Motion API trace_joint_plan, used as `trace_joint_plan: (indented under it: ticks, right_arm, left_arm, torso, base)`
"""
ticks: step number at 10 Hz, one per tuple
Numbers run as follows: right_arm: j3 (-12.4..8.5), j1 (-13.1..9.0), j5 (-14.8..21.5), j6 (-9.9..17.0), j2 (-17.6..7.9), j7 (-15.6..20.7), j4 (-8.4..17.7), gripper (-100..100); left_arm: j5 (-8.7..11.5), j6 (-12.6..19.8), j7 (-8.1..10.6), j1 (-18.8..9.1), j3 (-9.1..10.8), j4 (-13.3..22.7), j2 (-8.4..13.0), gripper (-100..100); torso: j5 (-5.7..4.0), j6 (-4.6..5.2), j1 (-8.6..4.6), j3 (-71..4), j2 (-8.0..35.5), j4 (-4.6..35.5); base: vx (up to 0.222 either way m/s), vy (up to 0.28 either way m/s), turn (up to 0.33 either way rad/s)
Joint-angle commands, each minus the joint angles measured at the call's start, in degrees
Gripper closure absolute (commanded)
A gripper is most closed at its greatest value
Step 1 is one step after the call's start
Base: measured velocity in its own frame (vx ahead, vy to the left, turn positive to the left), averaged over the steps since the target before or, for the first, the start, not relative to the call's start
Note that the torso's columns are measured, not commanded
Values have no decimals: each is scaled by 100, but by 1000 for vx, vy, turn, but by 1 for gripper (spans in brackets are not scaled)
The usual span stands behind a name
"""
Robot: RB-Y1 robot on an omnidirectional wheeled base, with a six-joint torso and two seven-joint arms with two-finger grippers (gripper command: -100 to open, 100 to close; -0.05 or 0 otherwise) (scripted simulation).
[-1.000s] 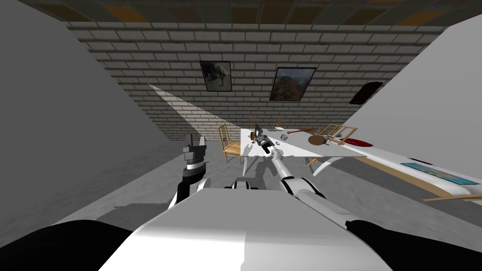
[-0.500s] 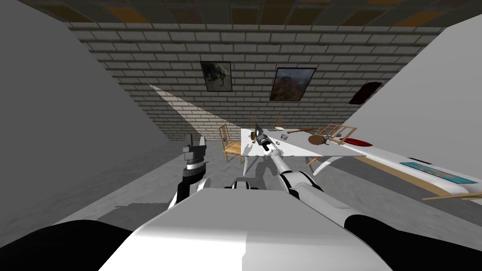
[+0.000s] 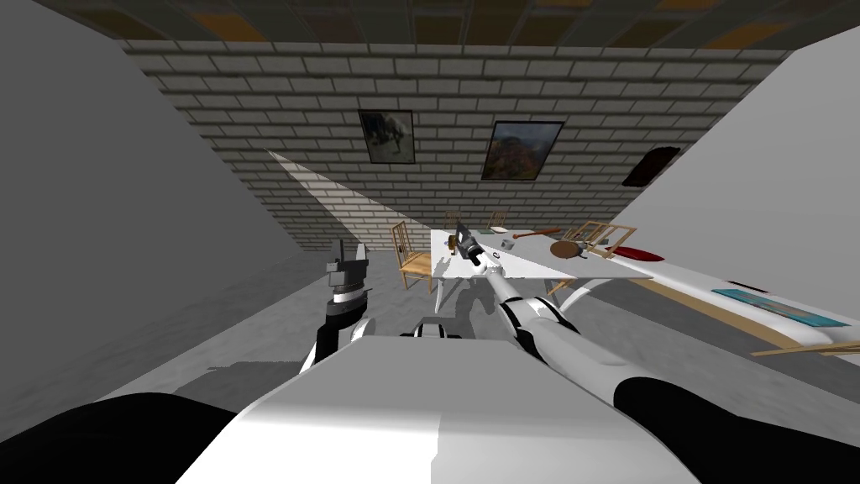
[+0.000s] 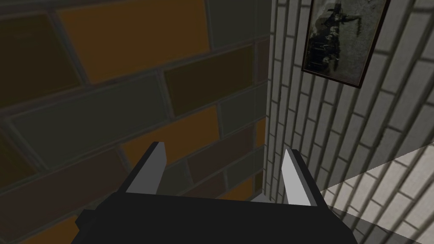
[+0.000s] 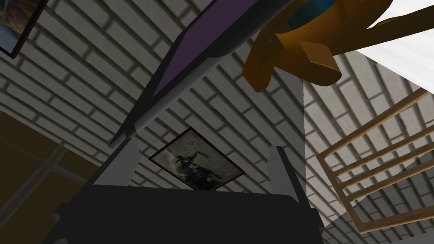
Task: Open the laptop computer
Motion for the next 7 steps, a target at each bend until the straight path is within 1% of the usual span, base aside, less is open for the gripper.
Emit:
trace_joint_plan:
  ticks: [1, 3, 5, 6, 7]
  right_arm:
    - [-110, -251, 179, 14, -54, 297, 397, -100]
    - [-92, -470, 336, 114, -188, 504, 672, -100]
    - [-80, -612, 440, 177, -279, 640, 840, -100]
    - [-75, -671, 484, 202, -312, 698, 906, -100]
    - [-6, -612, 431, 222, -316, 600, 820, -100]
  left_arm:
    - [0, 0, 0, 0, 0, 0, 0, 0]
    - [0, 0, 0, 0, 0, 0, 0, 0]
    - [0, 0, 0, 0, 0, 0, 0, 0]
    - [0, 0, 0, 0, 0, 0, 0, 0]
    - [0, 0, 0, 0, 0, 0, 0, 0]
  torso:
    - [-1, 1, -1, -1, -1, -2]
    - [-1, 3, -2, -1, -2, -2]
    - [0, 2, 0, -1, -1, -1]
    - [0, 1, -1, 0, -1, 0]
    - [-1, 1, -2, 0, 0, 0]
  base:
    - [-12, 16, 3]
    - [-13, 22, -4]
    - [-9, 22, -1]
    - [-8, 13, -2]
    - [-3, 5, 0]
